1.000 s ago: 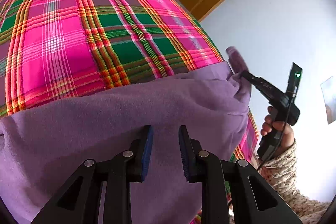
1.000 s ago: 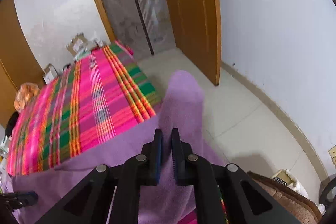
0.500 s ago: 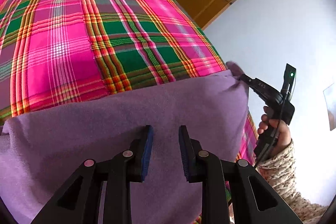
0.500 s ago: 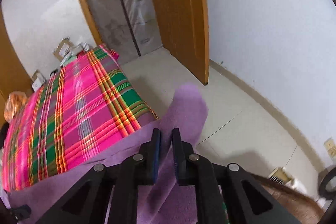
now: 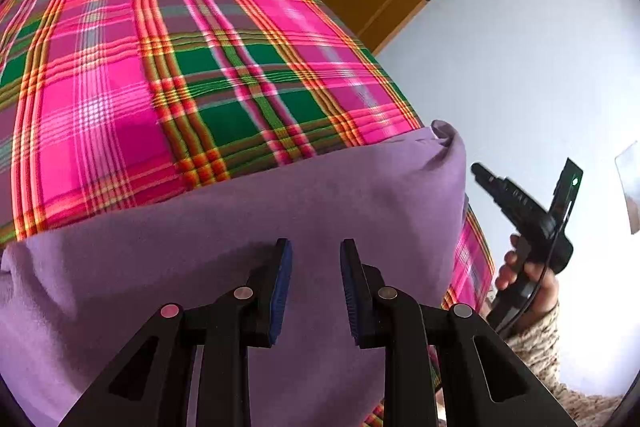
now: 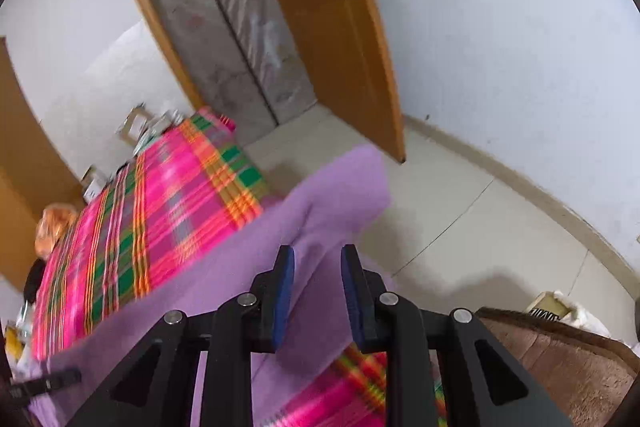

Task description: Fold clothes

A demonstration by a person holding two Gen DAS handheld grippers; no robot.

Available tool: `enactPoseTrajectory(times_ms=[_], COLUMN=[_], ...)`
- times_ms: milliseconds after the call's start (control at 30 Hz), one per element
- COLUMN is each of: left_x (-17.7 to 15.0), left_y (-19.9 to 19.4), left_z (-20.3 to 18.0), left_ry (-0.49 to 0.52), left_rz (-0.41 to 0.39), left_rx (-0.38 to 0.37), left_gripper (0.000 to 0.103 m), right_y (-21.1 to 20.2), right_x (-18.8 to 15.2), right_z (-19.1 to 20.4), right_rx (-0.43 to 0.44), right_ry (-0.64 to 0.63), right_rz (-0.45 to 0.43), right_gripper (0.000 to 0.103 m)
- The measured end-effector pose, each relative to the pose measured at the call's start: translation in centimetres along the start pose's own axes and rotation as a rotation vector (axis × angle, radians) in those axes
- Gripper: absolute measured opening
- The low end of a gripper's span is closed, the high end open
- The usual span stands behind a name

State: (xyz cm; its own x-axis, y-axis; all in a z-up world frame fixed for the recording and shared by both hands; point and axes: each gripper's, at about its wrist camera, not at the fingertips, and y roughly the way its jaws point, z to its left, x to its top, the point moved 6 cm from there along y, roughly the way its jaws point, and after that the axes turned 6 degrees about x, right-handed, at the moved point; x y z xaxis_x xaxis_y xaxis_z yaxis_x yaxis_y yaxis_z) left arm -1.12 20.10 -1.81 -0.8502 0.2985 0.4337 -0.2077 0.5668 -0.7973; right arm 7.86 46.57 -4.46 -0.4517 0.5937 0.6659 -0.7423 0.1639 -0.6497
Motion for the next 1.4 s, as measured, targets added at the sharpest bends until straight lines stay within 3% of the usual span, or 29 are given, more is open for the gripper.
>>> enactPoseTrajectory(times_ms=[200,433,467,567,767,933,1267,1400], left_x=[-0.1,0.6,0.8,1.6,3.1,2.8,1.2,1.0], left_y=[0.2,-1.7,-2.2,-3.3,-3.7,-2.3,0.8,1.1], left_z=[-0.9,-0.6,-0.8,-1.8,-3.9,-4.1,-3.0,-2.9], left_ry=[0.041,0.063,0.075,0.111,0.169,0.19,0.164,0.157], left_rz=[0.007,-0.024,-0.036,-0.068,-0.081,-0.037,0.051,0.054], left_rx=[0.008,0.06,0.066,0.085,0.072,0.082,0.082,0.069], left_gripper=[0.026,0.026,0.026,0.026,0.026,0.026,0.026,0.026], right_y=[1.9,2.5,2.5,2.5,0.5,-2.7,-1.3,-2.0], right_x=[-1.4,-1.3,-1.3,-1.3,-0.9,-0.1,-2.7,-1.5], right_z=[1.0,2.1,2.3,2.5,2.1,1.1,-1.6,-2.3], right_rx=[0.026,-0.033,-0.04,-0.033,-0.011,0.0,-0.044,-0.065], right_ry=[-0.024,-0.115,-0.126,-0.137,-0.126,-0.097,-0.042,-0.029], right_rz=[0.07,0.091,0.092,0.095,0.037,-0.024,0.087,0.065], right_gripper=[0.025,0.026,0.024,0.005,0.003,0.003,0.004,0.007])
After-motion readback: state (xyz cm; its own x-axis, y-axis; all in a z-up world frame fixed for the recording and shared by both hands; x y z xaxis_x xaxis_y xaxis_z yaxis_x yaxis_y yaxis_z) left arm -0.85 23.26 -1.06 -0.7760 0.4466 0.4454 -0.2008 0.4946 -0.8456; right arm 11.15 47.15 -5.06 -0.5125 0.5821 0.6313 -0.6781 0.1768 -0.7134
